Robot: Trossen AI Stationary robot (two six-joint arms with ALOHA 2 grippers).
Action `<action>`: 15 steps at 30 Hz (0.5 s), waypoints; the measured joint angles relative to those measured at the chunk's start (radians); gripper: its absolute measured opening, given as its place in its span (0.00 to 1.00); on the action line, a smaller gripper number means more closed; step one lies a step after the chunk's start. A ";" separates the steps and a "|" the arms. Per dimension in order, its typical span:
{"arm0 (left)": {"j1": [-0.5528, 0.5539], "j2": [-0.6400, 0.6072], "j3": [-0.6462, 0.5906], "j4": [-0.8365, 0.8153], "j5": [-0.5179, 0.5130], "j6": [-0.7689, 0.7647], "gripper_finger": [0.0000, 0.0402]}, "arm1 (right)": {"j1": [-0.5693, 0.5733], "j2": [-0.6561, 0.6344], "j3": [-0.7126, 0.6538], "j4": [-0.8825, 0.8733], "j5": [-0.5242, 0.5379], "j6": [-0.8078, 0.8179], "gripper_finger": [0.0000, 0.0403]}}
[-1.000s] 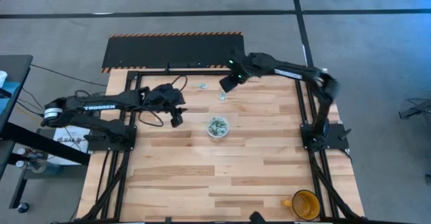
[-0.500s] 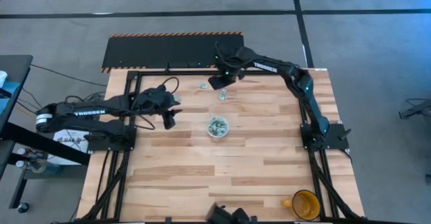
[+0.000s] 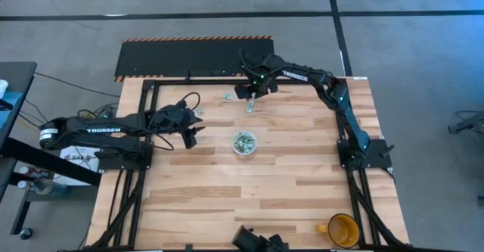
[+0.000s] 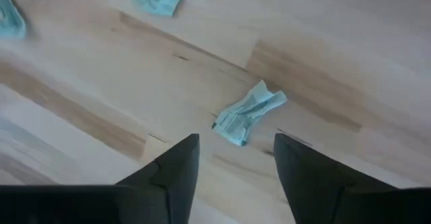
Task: Pick and place Stevia / Truvia into bins
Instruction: Put the green stevia packet into the transparent container
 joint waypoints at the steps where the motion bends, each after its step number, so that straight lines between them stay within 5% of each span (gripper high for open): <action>1: 0.000 0.000 -0.006 0.006 0.000 0.009 0.34 | -0.004 0.000 0.000 0.001 -0.004 0.025 0.47; 15: 0.001 0.000 -0.008 0.062 0.063 0.003 0.34 | -0.098 0.057 0.003 -0.071 -0.175 0.136 0.46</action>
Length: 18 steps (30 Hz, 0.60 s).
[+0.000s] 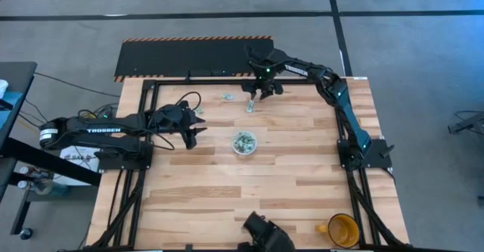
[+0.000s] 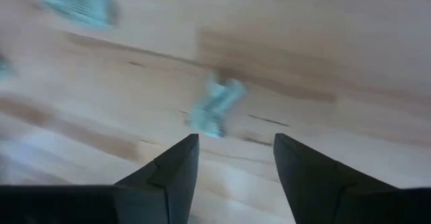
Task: Pick and place Stevia / Truvia into bins
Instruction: Put the green stevia packet into the transparent container
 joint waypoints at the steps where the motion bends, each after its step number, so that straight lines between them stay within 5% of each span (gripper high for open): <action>1: 0.000 0.000 0.000 0.000 -0.001 -0.001 0.34 | -0.005 0.001 0.001 0.008 -0.023 0.001 0.45; 18: 0.000 0.000 0.001 0.033 -0.001 -0.022 0.34 | -0.018 0.069 0.030 0.019 -0.142 -0.096 0.41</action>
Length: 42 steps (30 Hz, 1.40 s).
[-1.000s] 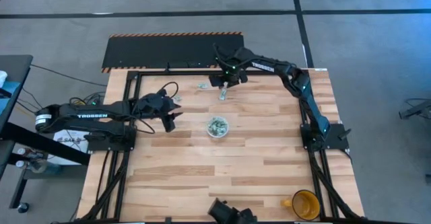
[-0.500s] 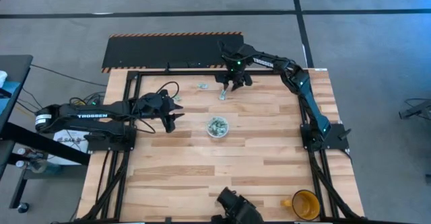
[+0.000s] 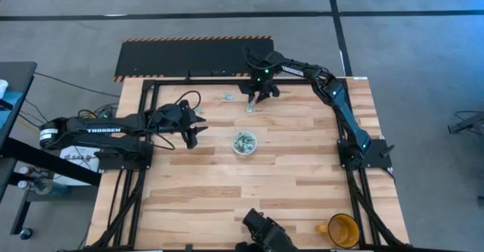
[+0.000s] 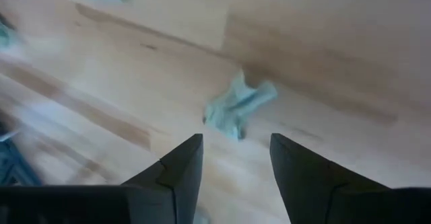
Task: Pick and place Stevia / Truvia into bins
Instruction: Put the green stevia packet into the transparent container
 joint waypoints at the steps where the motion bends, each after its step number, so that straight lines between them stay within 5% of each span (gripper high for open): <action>1: 0.000 0.000 0.000 0.000 0.000 0.000 0.34 | 0.000 0.000 0.002 0.009 0.013 -0.011 0.41; 23: 0.000 0.000 0.000 0.008 0.001 -0.024 0.34 | -0.042 0.005 0.005 0.044 -0.017 -0.028 0.41; 31: 0.000 0.000 0.000 0.007 0.000 -0.022 0.34 | -0.020 0.004 0.094 -0.034 -0.002 -0.603 0.41; 42: 0.000 0.000 0.001 0.007 -0.001 -0.023 0.34 | 0.117 0.003 0.177 -0.158 0.351 -1.390 0.41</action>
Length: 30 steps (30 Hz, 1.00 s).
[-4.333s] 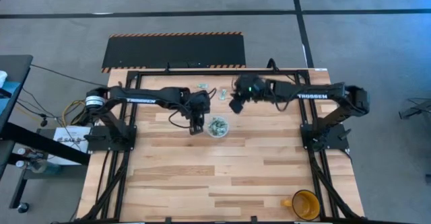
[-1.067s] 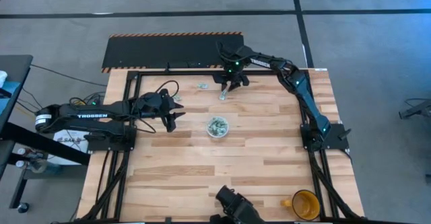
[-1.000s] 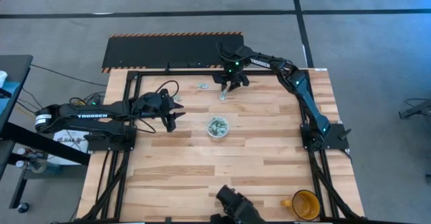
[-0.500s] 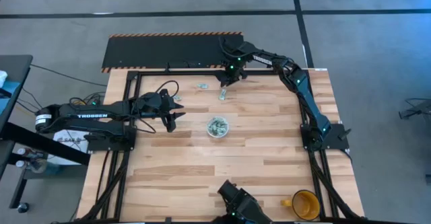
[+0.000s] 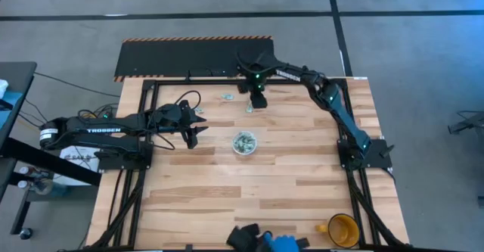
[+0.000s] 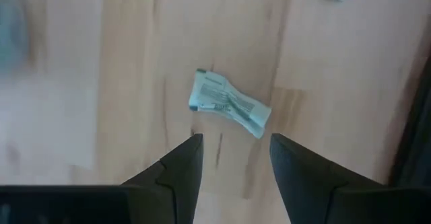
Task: Pick and place Stevia / Truvia into bins
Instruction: Put the green stevia packet into the transparent container
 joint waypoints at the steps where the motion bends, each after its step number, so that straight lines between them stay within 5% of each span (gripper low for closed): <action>1: 0.000 0.000 0.000 0.000 0.000 0.000 0.34 | 0.016 0.000 0.000 0.000 0.036 -0.048 0.41; 16: 0.000 0.000 0.000 -0.032 -0.002 -0.004 0.34 | 0.147 0.000 0.000 -0.015 0.384 -0.359 0.41; 23: 0.000 0.000 0.000 -0.032 -0.002 -0.004 0.34 | 0.126 0.000 -0.001 -0.007 0.379 -0.395 0.41; 30: 0.000 0.000 0.000 -0.032 -0.007 -0.003 0.34 | 0.129 0.000 -0.001 0.026 0.255 -0.418 0.41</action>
